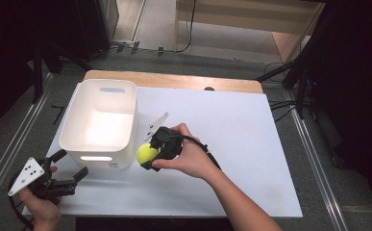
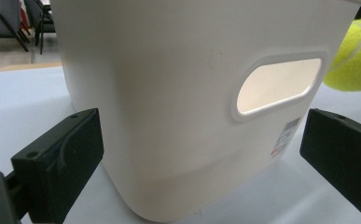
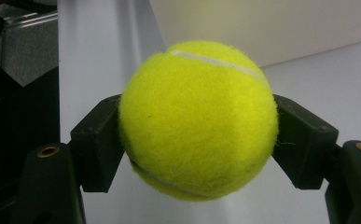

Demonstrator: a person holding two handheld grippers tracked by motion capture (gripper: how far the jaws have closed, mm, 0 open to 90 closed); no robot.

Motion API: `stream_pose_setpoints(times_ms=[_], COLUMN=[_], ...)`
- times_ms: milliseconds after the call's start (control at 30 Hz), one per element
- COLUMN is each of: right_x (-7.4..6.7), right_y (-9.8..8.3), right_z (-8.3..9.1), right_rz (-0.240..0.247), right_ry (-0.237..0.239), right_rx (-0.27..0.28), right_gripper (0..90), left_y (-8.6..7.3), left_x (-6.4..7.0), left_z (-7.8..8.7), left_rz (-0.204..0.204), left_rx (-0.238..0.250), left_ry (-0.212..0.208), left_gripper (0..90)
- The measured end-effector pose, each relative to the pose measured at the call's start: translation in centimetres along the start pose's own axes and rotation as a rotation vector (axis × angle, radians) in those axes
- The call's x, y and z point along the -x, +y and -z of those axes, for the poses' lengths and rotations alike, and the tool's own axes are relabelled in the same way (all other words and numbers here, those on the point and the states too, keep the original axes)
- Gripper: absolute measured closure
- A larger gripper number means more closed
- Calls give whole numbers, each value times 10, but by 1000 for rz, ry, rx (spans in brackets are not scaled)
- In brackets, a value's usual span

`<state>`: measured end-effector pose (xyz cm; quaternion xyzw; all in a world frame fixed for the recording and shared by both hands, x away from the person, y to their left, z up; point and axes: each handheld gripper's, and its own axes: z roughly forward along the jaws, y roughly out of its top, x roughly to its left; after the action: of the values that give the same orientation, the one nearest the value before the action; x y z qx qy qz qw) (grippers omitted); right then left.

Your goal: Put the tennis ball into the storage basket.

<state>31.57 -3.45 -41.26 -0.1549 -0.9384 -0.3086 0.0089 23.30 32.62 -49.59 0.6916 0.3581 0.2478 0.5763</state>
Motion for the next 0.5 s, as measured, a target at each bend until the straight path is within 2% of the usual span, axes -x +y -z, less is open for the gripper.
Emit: stream_pose_setpoints(times_ms=[133, 167, 200, 333, 433, 500], right_x=[2, 1, 1, 4, 5, 6], right_y=[1, 2, 2, 5, 7, 8], right_z=[2, 4, 4, 9, 13, 14], right_rz=[5, -15, -15, 7, -17, -9], right_ry=[0, -4, -4, -11, 0, 1], right_rx=[9, 0, 0, 18, 14, 20], right_gripper=[241, 241, 241, 241, 241, 241], left_y=[0, 0, 0, 0, 0, 0], left_x=[0, 0, 0, 0, 0, 0], left_z=[0, 0, 0, 0, 0, 0], left_rz=[0, 1, 1, 3, 1, 3], left_rx=[-2, -2, -2, 2, 0, 4], left_ry=[0, 1, 1, 1, 1, 2], left_gripper=[0, 0, 0, 0, 0, 0])
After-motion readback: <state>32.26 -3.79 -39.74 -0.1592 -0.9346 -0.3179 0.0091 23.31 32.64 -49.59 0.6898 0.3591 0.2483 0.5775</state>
